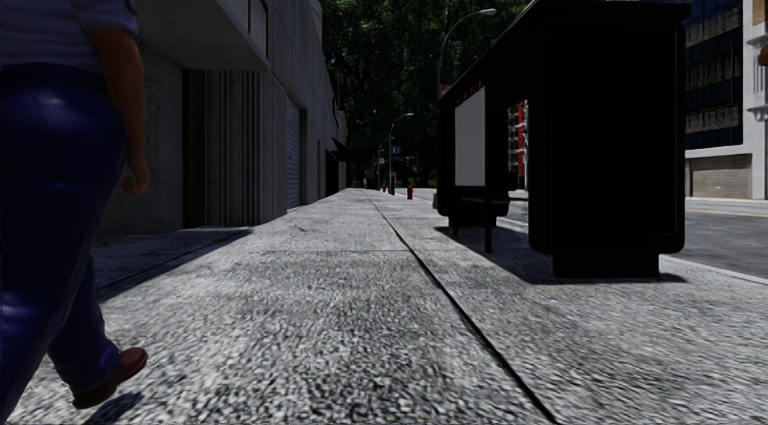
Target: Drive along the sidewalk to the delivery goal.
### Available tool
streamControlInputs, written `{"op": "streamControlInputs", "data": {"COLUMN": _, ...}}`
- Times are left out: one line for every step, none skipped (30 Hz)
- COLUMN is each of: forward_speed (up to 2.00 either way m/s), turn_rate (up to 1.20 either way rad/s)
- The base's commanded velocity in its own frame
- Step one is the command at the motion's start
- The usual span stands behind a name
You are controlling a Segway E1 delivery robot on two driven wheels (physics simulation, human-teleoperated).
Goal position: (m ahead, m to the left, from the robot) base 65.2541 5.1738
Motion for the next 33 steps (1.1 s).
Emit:
{"op": "streamControlInputs", "data": {"forward_speed": 2.0, "turn_rate": 0.0}}
{"op": "streamControlInputs", "data": {"forward_speed": 2.0, "turn_rate": 0.0}}
{"op": "streamControlInputs", "data": {"forward_speed": 2.0, "turn_rate": 0.0}}
{"op": "streamControlInputs", "data": {"forward_speed": 2.0, "turn_rate": 0.0}}
{"op": "streamControlInputs", "data": {"forward_speed": 2.0, "turn_rate": 0.0}}
{"op": "streamControlInputs", "data": {"forward_speed": 2.0, "turn_rate": 0.0}}
{"op": "streamControlInputs", "data": {"forward_speed": 2.0, "turn_rate": 0.0}}
{"op": "streamControlInputs", "data": {"forward_speed": 2.0, "turn_rate": 0.0}}
{"op": "streamControlInputs", "data": {"forward_speed": 2.0, "turn_rate": 0.0}}
{"op": "streamControlInputs", "data": {"forward_speed": 2.0, "turn_rate": 0.0}}
{"op": "streamControlInputs", "data": {"forward_speed": 2.0, "turn_rate": 0.0}}
{"op": "streamControlInputs", "data": {"forward_speed": 2.0, "turn_rate": 0.0}}
{"op": "streamControlInputs", "data": {"forward_speed": 2.0, "turn_rate": 0.0}}
{"op": "streamControlInputs", "data": {"forward_speed": 2.0, "turn_rate": 0.0}}
{"op": "streamControlInputs", "data": {"forward_speed": 2.0, "turn_rate": 0.0}}
{"op": "streamControlInputs", "data": {"forward_speed": 2.0, "turn_rate": 0.0}}
{"op": "streamControlInputs", "data": {"forward_speed": 2.0, "turn_rate": 0.0}}
{"op": "streamControlInputs", "data": {"forward_speed": 2.0, "turn_rate": 0.0}}
{"op": "streamControlInputs", "data": {"forward_speed": 2.0, "turn_rate": 0.0}}
{"op": "streamControlInputs", "data": {"forward_speed": 2.0, "turn_rate": 0.0}}
{"op": "streamControlInputs", "data": {"forward_speed": 2.0, "turn_rate": 0.0}}
{"op": "streamControlInputs", "data": {"forward_speed": 2.0, "turn_rate": 0.0}}
{"op": "streamControlInputs", "data": {"forward_speed": 2.0, "turn_rate": 0.0}}
{"op": "streamControlInputs", "data": {"forward_speed": 2.0, "turn_rate": 0.0}}
{"op": "streamControlInputs", "data": {"forward_speed": 2.0, "turn_rate": 0.0}}
{"op": "streamControlInputs", "data": {"forward_speed": 2.0, "turn_rate": 0.0}}
{"op": "streamControlInputs", "data": {"forward_speed": 2.0, "turn_rate": 0.0}}
{"op": "streamControlInputs", "data": {"forward_speed": 2.0, "turn_rate": 0.0}}
{"op": "streamControlInputs", "data": {"forward_speed": 2.0, "turn_rate": 0.0}}
{"op": "streamControlInputs", "data": {"forward_speed": 2.0, "turn_rate": 0.0}}
{"op": "streamControlInputs", "data": {"forward_speed": 2.0, "turn_rate": 0.0}}
{"op": "streamControlInputs", "data": {"forward_speed": 2.0, "turn_rate": 0.0}}
{"op": "streamControlInputs", "data": {"forward_speed": 2.0, "turn_rate": 0.0}}
